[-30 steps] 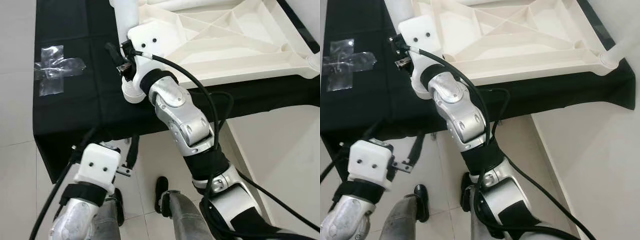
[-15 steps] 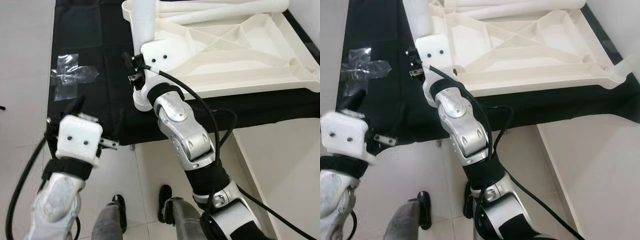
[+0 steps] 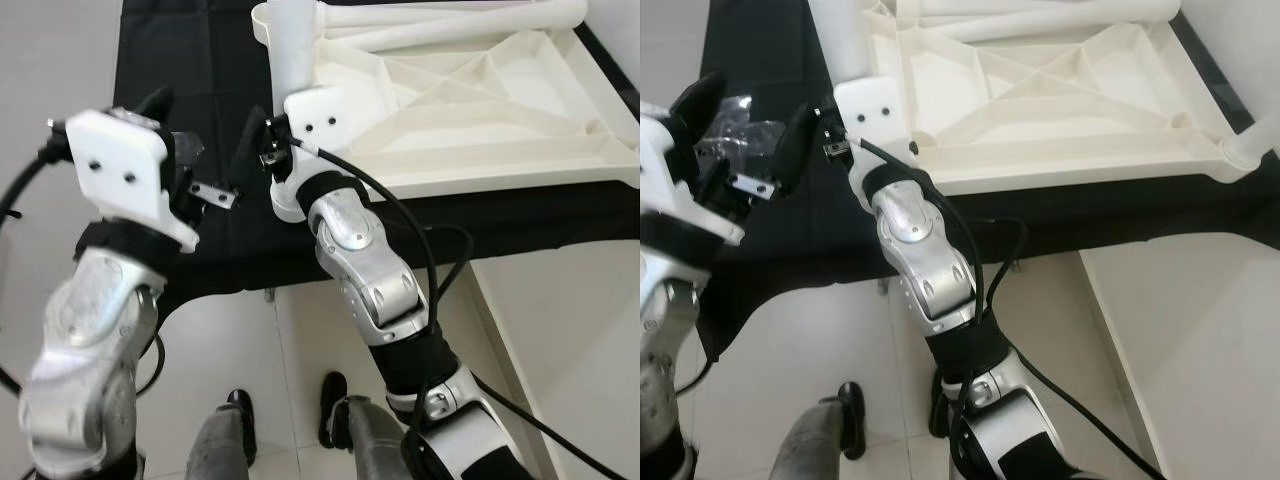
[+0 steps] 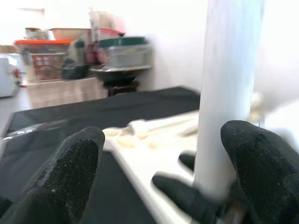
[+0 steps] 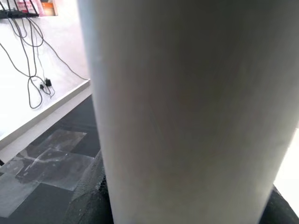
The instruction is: Building children table
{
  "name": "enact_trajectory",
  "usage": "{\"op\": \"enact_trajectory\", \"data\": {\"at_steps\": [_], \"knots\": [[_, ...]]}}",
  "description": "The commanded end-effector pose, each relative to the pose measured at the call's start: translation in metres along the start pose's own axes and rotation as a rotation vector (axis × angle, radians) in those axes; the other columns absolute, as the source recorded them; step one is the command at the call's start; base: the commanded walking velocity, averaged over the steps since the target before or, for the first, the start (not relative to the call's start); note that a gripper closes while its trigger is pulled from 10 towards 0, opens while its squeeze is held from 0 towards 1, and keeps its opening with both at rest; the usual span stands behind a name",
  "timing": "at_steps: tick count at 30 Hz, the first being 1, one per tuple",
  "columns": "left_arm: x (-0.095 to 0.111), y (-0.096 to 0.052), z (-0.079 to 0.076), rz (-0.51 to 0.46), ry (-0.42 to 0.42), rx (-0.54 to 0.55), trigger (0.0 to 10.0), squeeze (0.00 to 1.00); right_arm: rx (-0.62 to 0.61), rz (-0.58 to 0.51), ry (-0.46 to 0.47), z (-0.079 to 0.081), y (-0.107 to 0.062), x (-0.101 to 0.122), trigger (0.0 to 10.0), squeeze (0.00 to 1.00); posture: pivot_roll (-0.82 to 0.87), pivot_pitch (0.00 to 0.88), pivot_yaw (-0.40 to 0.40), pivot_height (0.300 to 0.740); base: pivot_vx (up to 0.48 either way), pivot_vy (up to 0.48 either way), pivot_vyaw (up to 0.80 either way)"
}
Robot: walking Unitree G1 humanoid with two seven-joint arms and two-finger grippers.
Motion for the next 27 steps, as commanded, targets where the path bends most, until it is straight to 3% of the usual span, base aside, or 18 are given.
{"op": "enact_trajectory", "data": {"at_steps": [1, 8, 10, 13, 21, 26, 27], "knots": [[0.005, 0.003, -0.006, -0.014, -0.058, -0.075, 10.0, 0.0, -0.041, 0.402, 0.064, 0.007, -0.033, -0.115, 10.0, 0.0, 0.16, 0.403, -0.055, 0.74, 0.0, 0.0, 0.0], [0.024, 0.016, -0.008, -0.072, -0.13, -0.18, 10.0, 0.0, -0.039, 0.409, 0.067, 0.011, -0.035, -0.12, 10.0, 0.0, 0.16, 0.396, -0.047, 0.74, 0.0, 0.0, 0.0], [0.04, 0.027, -0.008, -0.108, -0.152, -0.262, 10.0, 0.0, -0.032, 0.407, 0.068, 0.013, -0.033, -0.12, 10.0, 0.0, 0.16, 0.389, -0.045, 0.74, 0.0, 0.0, 0.0], [0.049, 0.043, -0.001, -0.111, -0.151, -0.301, 10.0, 0.0, -0.027, 0.402, 0.069, 0.014, -0.031, -0.12, 10.0, 0.0, 0.17, 0.382, -0.04, 0.74, 0.0, 0.0, 0.0], [0.036, 0.073, 0.006, -0.021, -0.176, -0.358, 10.0, 0.0, -0.024, 0.387, 0.071, 0.014, -0.028, -0.117, 10.0, 0.0, 0.17, 0.363, -0.032, 0.74, 0.0, 0.0, 0.0], [0.02, 0.084, 0.004, 0.072, -0.26, -0.43, 10.0, 0.0, -0.019, 0.375, 0.07, 0.015, -0.026, -0.114, 10.0, 0.0, 0.18, 0.354, -0.026, 0.74, 0.0, 0.0, 0.0], [0.014, 0.086, 0.0, 0.111, -0.29, -0.49, 10.0, 0.0, -0.018, 0.368, 0.071, 0.015, -0.024, -0.113, 10.0, 0.0, 0.18, 0.351, -0.023, 0.74, 0.0, 0.0, 0.0]]}}
Point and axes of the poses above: a point about 5 cm out from each wrist's last joint towards the gripper, its own y axis pointing out of the wrist towards the gripper, its own x axis along the axis of the wrist's last joint, z = x × y, the point moved 6 cm from there along y, pointing out of the wrist towards the gripper, and after that the axes turned 3 degrees about y, right-handed, at the moved point
